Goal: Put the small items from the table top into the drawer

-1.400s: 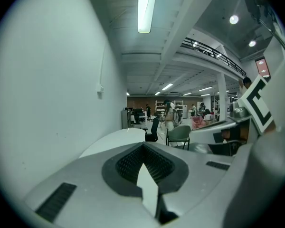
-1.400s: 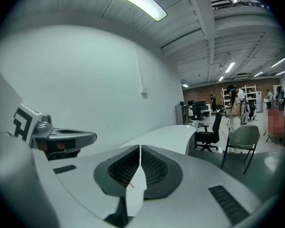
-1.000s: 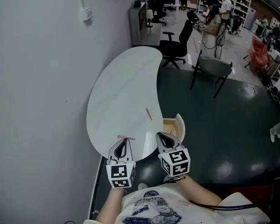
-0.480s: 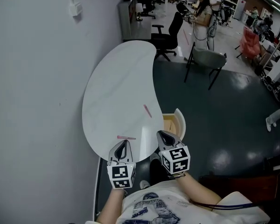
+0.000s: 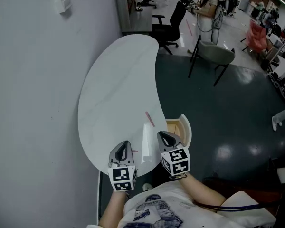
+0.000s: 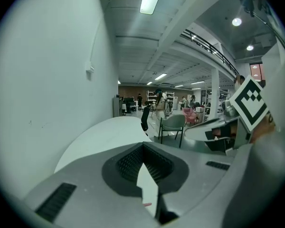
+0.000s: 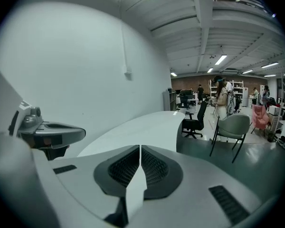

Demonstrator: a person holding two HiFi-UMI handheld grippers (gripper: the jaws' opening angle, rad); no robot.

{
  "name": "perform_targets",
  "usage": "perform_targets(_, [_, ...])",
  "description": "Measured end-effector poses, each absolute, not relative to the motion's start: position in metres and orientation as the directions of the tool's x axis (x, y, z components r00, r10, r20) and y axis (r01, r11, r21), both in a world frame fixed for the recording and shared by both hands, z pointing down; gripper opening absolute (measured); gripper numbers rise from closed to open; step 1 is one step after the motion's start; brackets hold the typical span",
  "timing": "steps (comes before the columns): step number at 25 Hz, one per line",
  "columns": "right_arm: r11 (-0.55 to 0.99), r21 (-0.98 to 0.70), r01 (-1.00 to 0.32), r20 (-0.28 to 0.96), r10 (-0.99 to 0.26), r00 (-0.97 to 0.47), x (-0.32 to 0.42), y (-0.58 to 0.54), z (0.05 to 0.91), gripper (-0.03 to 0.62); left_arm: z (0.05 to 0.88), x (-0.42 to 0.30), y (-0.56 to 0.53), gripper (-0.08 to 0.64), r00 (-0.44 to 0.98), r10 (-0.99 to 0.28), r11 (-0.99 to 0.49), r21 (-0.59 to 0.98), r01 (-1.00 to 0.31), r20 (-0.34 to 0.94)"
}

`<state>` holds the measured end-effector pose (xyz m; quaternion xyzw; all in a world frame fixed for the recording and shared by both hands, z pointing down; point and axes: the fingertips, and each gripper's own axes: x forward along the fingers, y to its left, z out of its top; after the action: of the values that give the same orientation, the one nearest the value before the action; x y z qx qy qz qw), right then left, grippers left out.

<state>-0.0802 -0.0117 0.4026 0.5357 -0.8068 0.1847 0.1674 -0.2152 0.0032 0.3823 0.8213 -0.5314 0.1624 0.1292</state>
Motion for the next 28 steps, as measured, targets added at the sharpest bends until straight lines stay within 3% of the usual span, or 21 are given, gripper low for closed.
perform_targets(11, [0.406, -0.158, -0.900, 0.609, -0.677, -0.413, -0.077, -0.082, 0.479, 0.032, 0.432, -0.198, -0.069, 0.034, 0.359, -0.793, -0.383, 0.056, -0.922, 0.492])
perform_targets(15, [0.428, -0.183, -0.885, 0.651, -0.622, -0.436, -0.078, -0.105, 0.503, 0.089, 0.447, -0.194, -0.089, 0.034, 0.345, -0.778, -0.366, 0.067, -0.928, 0.524])
perform_targets(28, [0.505, -0.189, -0.842, 0.770, -0.456, -0.447, -0.090, -0.154, 0.582, 0.089, 0.493, -0.198, -0.139, 0.034, 0.276, -0.744, -0.289, 0.079, -0.954, 0.608])
